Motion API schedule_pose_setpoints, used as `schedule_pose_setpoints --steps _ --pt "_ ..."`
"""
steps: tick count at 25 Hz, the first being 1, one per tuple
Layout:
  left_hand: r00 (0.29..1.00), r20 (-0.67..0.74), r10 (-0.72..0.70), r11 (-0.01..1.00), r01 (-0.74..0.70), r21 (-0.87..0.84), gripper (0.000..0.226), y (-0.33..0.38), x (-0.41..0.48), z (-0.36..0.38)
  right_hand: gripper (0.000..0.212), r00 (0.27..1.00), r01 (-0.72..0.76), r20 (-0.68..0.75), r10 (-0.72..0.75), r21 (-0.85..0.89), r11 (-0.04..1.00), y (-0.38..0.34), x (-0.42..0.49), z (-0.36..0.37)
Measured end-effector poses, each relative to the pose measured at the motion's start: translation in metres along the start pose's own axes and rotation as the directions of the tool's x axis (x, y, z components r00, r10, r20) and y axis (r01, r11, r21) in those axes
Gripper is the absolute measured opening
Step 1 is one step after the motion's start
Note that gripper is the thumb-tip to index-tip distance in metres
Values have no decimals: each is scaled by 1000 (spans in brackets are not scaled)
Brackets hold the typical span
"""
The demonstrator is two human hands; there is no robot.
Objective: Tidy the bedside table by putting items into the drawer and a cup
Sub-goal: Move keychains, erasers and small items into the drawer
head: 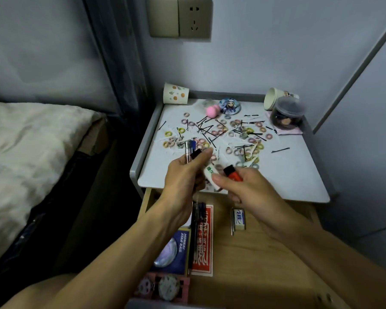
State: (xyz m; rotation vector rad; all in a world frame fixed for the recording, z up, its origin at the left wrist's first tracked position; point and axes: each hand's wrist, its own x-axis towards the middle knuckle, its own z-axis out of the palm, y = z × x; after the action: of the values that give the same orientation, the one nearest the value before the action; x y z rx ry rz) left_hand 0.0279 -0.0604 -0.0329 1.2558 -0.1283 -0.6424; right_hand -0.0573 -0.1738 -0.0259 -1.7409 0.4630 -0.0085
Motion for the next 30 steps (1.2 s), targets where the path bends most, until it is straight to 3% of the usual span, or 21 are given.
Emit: schedule_pose_setpoints --steps 3,6,8,13,17,21,24,26,28,30 --pt "998 -35 -42 999 44 32 19 -5 -5 0 25 996 -23 -88 20 -27 999 6 4 0" --pt "993 -27 -118 985 120 122 25 -12 -4 -3 26 980 -23 -192 55 163 986 3 12 -9" --pt "983 9 -181 973 178 149 27 -17 -5 -1 26 976 -34 -207 73 187 982 3 12 -14" --pt "961 114 -252 967 246 66 36 -20 -1 2 21 997 -35 -63 49 213 976 10 16 -22" --pt "941 251 -229 965 186 183 26 -19 -3 -2 15 999 27 -42 -25 53 998 20 20 -25" --pt "920 285 -270 935 180 306 19 -19 -6 -8 8 1000 18 -7 -18 56 998 22 20 -25" --pt "906 313 -284 927 176 332 20 -19 -8 -9 18 999 29 19 -28 -8 1000 22 21 -27" --pt "892 339 -300 915 169 366 19 -18 -9 -9 25 998 -14 62 10 70 997 24 22 -21" --pt "891 336 -306 904 160 397 16 -16 -8 -10 24 994 -93 89 71 273 957 26 22 -12" --pt "903 310 -297 904 162 395 15 -16 -7 -11 21 996 -85 61 67 379 922 26 20 -4"
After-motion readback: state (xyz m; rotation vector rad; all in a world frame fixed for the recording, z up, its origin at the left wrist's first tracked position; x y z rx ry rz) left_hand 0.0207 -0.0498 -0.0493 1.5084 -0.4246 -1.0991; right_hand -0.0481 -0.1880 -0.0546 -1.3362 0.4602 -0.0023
